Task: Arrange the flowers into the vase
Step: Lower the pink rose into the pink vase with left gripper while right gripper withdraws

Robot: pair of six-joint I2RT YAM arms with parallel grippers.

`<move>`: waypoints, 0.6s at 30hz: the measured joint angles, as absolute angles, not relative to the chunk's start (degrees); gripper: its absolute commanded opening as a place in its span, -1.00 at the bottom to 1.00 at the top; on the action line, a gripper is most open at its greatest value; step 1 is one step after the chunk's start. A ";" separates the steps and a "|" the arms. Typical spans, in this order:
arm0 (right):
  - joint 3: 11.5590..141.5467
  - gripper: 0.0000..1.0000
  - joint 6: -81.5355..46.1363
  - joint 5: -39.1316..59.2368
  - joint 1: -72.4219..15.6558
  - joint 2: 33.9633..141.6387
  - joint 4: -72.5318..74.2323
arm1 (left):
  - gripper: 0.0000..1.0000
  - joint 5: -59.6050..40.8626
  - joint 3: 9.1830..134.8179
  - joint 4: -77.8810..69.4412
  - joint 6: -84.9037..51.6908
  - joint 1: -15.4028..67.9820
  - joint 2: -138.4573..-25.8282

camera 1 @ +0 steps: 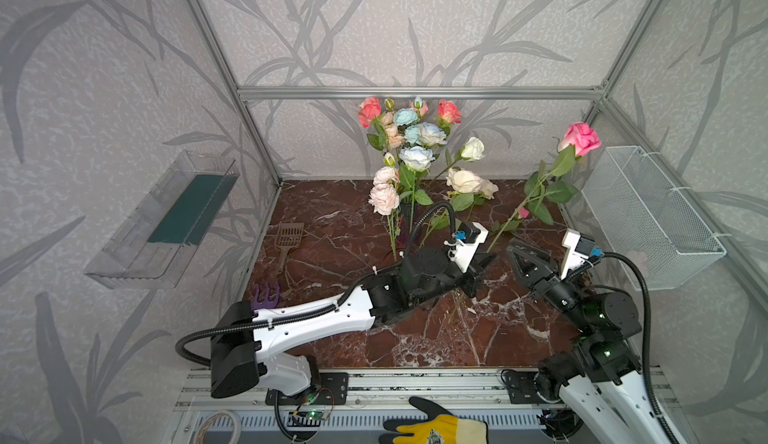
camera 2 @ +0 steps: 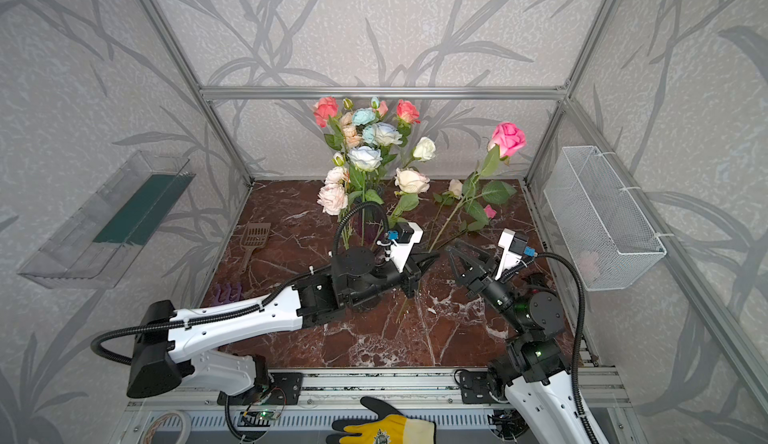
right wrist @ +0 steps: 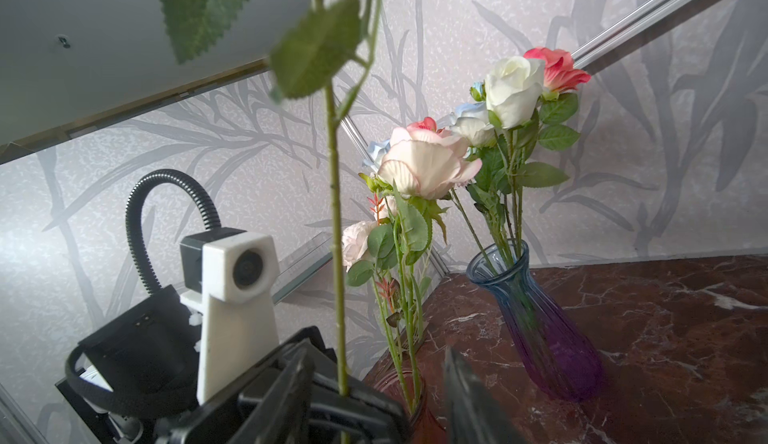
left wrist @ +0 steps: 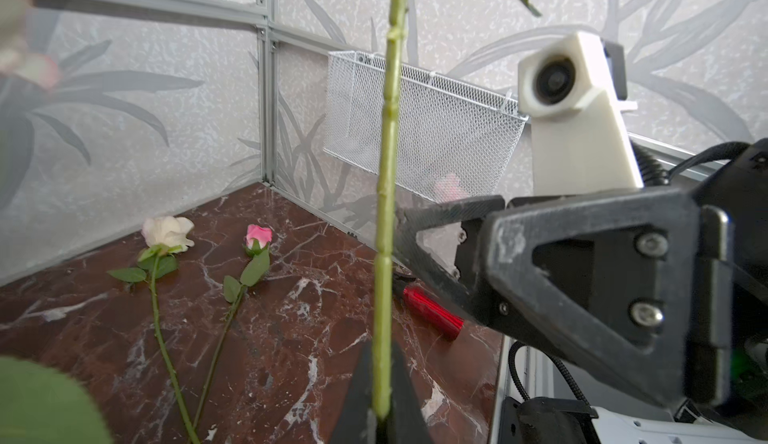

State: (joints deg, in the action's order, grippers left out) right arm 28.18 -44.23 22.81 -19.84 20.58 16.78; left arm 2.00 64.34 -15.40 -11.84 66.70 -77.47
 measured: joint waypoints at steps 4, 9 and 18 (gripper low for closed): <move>28.18 0.04 -43.11 20.18 -19.84 17.76 14.35 | -1.00 4.91 63.77 -14.70 -8.05 66.70 -70.11; 28.18 0.04 -42.19 16.93 -19.84 17.34 11.33 | -1.00 10.92 58.72 -18.59 -0.86 66.70 -59.48; 27.35 0.03 -41.95 13.34 -19.84 19.49 9.85 | -1.00 18.98 44.27 -32.95 7.84 61.84 -53.67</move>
